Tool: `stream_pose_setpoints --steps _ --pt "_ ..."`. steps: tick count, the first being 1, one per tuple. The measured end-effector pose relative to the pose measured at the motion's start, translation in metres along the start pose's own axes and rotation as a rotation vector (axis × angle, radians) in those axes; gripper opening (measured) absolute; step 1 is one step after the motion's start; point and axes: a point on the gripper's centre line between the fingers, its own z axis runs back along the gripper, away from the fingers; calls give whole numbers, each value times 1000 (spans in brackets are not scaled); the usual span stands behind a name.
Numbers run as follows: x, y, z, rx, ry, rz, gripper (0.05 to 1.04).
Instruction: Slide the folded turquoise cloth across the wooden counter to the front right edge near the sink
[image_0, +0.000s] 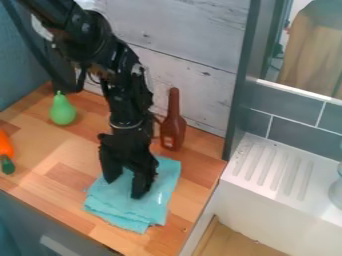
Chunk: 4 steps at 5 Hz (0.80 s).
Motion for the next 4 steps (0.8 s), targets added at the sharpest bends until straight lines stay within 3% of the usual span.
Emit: stream_pose_setpoints --steps 1,2,3,4 --pt "-6 -24 2 -50 5 -53 1001" --pt "-19 -35 5 -50 37 -83 1001" --pt "-20 -29 26 30 -1 -47 1001" --pt "-21 -26 41 77 -26 -8 1001"
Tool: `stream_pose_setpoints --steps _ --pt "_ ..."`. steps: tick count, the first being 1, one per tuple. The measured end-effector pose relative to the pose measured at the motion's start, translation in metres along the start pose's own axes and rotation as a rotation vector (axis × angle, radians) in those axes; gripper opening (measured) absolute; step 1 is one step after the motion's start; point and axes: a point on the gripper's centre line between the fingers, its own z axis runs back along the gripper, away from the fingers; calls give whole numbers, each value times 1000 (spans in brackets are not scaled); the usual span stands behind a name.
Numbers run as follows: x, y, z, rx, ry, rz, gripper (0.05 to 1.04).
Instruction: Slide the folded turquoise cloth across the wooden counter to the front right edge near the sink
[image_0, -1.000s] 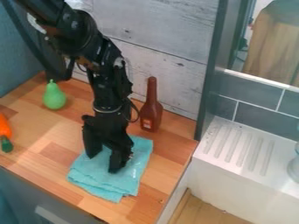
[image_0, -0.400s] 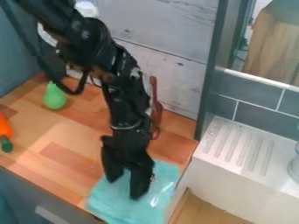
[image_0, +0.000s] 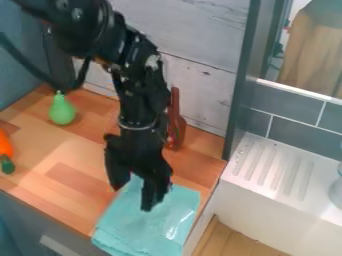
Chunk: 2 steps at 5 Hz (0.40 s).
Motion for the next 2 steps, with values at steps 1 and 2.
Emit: stream_pose_setpoints --steps 1,2 --pt "-2 6 13 10 -25 4 1001" --pt "-11 26 27 16 19 18 1001"
